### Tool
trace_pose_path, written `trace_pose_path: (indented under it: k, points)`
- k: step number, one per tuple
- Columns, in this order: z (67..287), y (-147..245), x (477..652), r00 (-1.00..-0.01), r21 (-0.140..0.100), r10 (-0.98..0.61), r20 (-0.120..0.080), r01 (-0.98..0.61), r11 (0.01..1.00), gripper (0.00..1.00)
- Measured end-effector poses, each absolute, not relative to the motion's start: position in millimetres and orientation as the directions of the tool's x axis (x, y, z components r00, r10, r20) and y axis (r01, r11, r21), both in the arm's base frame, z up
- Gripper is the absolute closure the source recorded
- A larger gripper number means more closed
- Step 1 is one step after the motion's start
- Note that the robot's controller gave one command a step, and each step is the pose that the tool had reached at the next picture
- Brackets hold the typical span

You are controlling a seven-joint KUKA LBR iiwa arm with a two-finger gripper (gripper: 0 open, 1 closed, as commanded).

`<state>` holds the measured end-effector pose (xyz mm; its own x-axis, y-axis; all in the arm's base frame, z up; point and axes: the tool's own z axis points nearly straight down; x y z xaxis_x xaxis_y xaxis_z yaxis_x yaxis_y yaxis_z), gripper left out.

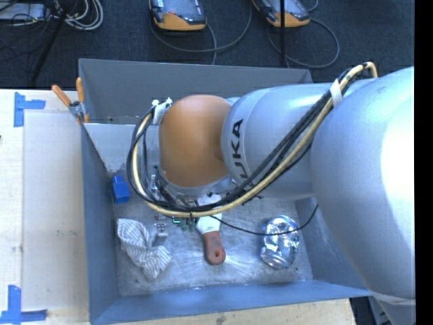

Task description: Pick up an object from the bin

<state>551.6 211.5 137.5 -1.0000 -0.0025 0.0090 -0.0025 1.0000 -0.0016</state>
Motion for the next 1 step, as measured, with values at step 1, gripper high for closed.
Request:
trace_pose_path:
  k: [1]
  points:
    - [141.5,210.9,553.7,-1.000,0.000,0.001,0.002,0.001,1.000,0.00]
